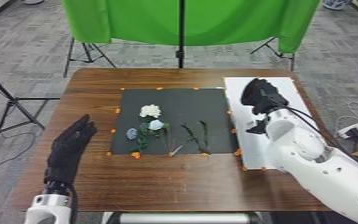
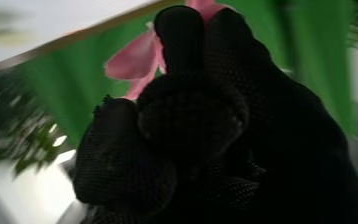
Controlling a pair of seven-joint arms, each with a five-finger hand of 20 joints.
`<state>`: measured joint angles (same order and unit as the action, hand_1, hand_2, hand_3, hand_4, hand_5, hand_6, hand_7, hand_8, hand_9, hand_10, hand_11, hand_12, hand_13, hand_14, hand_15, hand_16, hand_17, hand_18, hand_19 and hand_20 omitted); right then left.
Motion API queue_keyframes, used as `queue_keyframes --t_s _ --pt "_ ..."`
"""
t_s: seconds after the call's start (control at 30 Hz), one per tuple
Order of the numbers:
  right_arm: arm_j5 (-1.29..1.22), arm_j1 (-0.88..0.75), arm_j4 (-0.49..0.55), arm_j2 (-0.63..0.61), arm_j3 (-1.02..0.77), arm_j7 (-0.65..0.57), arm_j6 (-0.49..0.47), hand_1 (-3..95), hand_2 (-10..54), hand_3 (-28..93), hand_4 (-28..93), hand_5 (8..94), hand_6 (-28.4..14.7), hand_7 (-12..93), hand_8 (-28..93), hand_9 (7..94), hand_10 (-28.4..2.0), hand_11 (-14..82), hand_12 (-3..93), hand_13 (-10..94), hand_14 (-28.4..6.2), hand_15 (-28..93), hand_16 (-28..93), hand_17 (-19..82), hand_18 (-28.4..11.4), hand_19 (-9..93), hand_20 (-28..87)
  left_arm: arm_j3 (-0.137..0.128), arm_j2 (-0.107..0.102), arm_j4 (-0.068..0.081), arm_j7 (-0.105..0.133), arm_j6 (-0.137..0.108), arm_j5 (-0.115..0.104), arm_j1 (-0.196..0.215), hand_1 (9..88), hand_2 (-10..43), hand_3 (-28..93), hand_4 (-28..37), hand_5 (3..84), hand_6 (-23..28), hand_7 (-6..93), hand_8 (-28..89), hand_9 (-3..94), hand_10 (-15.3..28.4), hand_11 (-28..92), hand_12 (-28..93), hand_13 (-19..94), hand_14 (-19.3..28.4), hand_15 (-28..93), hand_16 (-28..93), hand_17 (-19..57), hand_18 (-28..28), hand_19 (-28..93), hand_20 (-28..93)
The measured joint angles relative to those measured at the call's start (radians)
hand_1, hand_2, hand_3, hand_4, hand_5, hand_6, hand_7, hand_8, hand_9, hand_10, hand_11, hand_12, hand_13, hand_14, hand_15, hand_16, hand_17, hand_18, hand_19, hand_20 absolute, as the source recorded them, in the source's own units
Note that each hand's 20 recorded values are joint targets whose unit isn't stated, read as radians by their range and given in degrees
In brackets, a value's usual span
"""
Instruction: Arrange flowers
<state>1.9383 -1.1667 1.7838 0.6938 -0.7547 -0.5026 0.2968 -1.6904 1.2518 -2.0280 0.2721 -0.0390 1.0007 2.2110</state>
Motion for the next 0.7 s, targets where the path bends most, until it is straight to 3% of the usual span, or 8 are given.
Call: queue_keyframes --t_s 0.17,0.3,0.7 --pt "-0.128 0.141 0.018 0.044 0.129 0.101 -0.014 66.0 -9.5 53 -15 79.5 -2.4 18 12 90.5 -10.6 7.2 36.2 94 -1.3 54 33 69 -6.8 93 45 0.002 0.000 0.001 -0.001 0.001 0.000 -0.006 29.5 -9.5 65 -16.3 40.2 3.4 7.7 -4 36.5 10.9 10 16 27 14.7 12 7 0.0 15.0 4 19" --pt "-0.185 0.199 0.012 0.120 0.177 0.115 -0.059 65.6 -9.5 53 -15 79.2 -2.4 18 12 90.3 -10.5 7.1 36.2 94 -1.3 54 33 69 -6.8 93 45 0.004 0.000 0.002 -0.002 0.001 0.001 -0.011 29.4 -9.5 65 -16.2 40.2 3.4 7.6 -4 36.4 10.9 10 17 27 14.8 12 7 -0.1 15.0 4 19" --pt "-0.415 0.188 0.011 0.224 0.208 0.078 -0.172 64.9 -9.5 53 -15 78.7 -2.2 18 12 90.4 -10.7 7.6 36.1 94 -1.3 54 33 69 -6.7 93 45 0.005 0.001 0.002 -0.005 0.004 0.000 -0.010 28.6 -9.5 65 -16.4 40.1 3.5 7.5 -4 36.5 11.0 10 17 27 14.9 12 7 -0.2 15.1 4 18"
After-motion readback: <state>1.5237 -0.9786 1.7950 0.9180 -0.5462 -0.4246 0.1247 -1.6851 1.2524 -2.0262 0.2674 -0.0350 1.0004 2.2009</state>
